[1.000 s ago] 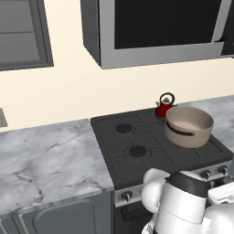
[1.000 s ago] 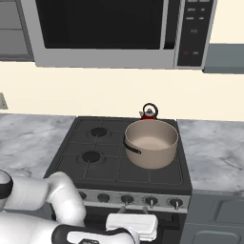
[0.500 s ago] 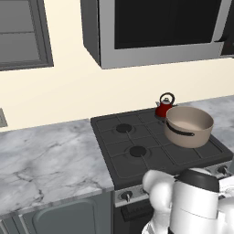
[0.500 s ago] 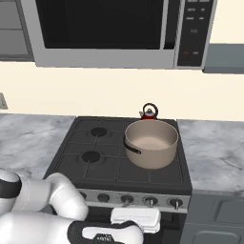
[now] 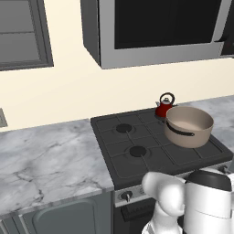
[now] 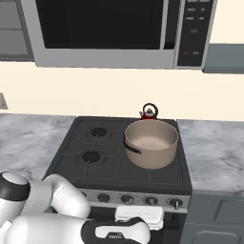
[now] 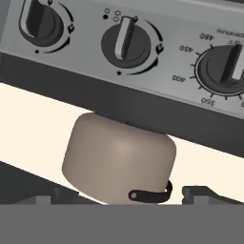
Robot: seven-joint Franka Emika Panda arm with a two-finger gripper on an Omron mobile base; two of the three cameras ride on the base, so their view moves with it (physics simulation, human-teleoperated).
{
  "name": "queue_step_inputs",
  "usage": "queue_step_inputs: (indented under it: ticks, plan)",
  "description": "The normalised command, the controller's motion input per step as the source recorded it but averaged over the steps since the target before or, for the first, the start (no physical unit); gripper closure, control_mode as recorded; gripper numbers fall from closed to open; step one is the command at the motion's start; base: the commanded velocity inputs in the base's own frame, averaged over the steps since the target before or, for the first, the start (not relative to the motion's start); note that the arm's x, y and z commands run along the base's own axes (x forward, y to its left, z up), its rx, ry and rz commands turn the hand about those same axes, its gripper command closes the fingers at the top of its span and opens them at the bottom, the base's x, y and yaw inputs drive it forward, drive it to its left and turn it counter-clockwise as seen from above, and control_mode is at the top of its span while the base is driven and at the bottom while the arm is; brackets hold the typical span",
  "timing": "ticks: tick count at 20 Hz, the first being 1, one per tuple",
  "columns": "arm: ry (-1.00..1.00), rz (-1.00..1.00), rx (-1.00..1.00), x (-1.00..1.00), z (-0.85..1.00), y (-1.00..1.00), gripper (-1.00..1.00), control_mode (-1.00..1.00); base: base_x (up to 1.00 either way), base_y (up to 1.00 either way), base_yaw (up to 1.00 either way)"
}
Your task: Pick the kettle from the cabinet and place it on a stove burner. Then pick the pot from the counter and place it on another stove burner. Finally, turn both burners on.
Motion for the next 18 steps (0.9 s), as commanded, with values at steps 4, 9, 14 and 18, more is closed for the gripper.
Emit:
queue_step_inputs:
  ticks: [4, 9, 14, 18]
  plan:
    - [-0.02, 0.0, 0.0, 0.05, -0.2, -0.11, -1.0, -1.0, 0.0, 0.0, 0.0]
    - [-0.04, 0.0, 0.0, 0.02, -0.24, -0.09, -1.0, -1.0, 0.0, 0.0, 0.0]
    - [-0.04, 0.0, 0.0, 0.05, -0.19, -0.06, -1.0, -1.0, 0.0, 0.0, 0.0]
    - [-0.03, 0.0, 0.0, 0.1, -0.17, -0.05, -1.0, -1.0, 0.0, 0.0, 0.0]
